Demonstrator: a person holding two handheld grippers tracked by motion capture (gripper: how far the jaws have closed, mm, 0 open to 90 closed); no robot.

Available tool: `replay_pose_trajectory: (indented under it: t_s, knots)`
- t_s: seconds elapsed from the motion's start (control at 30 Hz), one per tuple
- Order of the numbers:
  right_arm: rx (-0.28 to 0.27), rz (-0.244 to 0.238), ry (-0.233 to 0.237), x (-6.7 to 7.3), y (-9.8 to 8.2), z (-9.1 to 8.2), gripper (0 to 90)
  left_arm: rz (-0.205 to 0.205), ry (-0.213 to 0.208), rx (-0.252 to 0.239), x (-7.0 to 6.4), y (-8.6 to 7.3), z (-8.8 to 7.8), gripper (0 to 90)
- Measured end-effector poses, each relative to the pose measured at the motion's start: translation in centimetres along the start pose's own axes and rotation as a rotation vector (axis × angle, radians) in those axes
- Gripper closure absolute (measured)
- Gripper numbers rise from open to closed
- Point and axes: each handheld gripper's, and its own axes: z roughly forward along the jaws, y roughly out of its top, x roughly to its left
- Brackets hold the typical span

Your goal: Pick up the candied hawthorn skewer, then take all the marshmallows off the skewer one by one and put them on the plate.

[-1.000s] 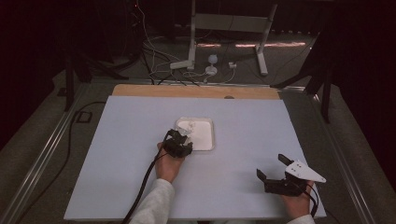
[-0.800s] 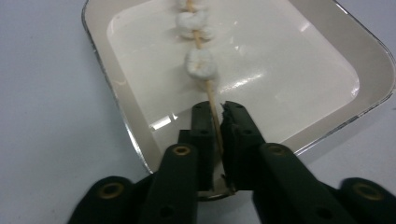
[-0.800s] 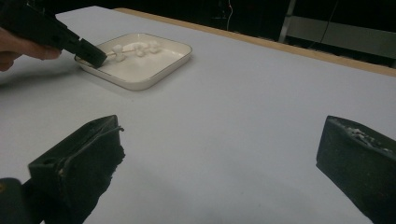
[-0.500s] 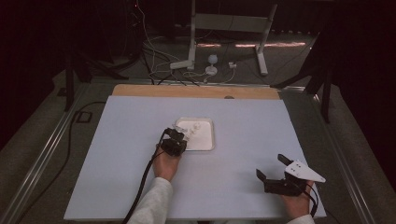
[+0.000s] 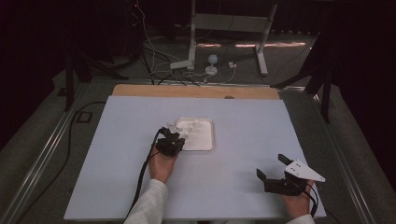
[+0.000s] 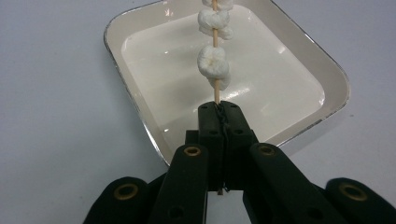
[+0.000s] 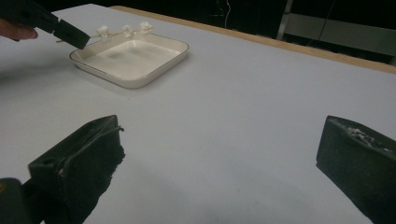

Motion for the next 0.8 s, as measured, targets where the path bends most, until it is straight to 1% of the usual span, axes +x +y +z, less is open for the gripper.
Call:
replay_pose_trajectory:
  t_s: [0.27, 0.47, 0.57, 0.7, 0.73, 0.8]
  knots:
    - [0.003, 0.003, -0.002, -0.1, -0.1, 0.0, 0.0, -0.009, -0.011, -0.038, 0.4, -0.1, -1.3, 89.9]
    - [0.004, 0.004, 0.003, 0.0, 0.0, 0.1, 0.0, -0.006, -0.016, -0.066, 0.7, -0.6, -2.3, 89.9]
    - [0.008, 0.024, 0.009, 0.0, -0.1, 0.1, 0.0, -0.009, -0.022, -0.084, 0.9, -0.9, -2.9, 89.8]
    - [0.011, 0.039, 0.013, 0.0, 0.0, 0.3, 0.0, 0.002, -0.031, -0.114, 1.0, -1.5, -3.8, 89.8]
    - [0.013, 0.048, 0.014, 0.0, 0.1, 0.3, 0.0, 0.002, -0.037, -0.131, 1.2, -1.9, -4.3, 89.8]
    - [0.006, 0.067, 0.020, -0.1, 0.3, 0.4, 0.0, 0.003, -0.042, -0.138, 1.2, -2.1, -4.5, 89.8]
